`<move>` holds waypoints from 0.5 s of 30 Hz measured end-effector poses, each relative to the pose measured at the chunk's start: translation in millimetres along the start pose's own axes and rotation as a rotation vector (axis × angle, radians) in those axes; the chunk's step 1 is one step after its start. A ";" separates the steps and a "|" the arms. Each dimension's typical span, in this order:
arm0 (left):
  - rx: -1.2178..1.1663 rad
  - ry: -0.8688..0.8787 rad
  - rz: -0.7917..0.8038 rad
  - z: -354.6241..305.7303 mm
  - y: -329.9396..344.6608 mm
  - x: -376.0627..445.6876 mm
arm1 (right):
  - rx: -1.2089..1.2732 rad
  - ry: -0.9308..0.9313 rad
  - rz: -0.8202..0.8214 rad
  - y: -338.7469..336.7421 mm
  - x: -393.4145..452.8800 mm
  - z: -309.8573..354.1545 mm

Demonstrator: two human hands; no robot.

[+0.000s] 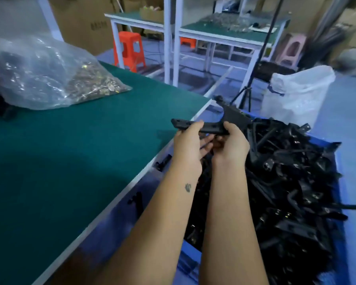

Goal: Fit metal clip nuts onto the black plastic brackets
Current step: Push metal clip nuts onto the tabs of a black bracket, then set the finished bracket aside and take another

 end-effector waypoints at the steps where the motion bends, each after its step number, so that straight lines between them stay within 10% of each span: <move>1: 0.021 -0.031 -0.010 9.5 -0.2 0.1 | -0.024 0.000 -0.047 -15.2 6.9 1.7; 15: 0.450 -0.035 0.084 3.1 -11.2 9.7 | -0.028 0.027 -0.338 -41.4 55.1 22.9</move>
Point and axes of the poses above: each hand's wrist, its own x-axis towards the middle knuckle, its own y-axis out of the palm, z = x × y, the point moved 5 cm from there along x, towards the middle knuckle, and after that the axes turned 13 degrees about -x, right-handed, at the moved point
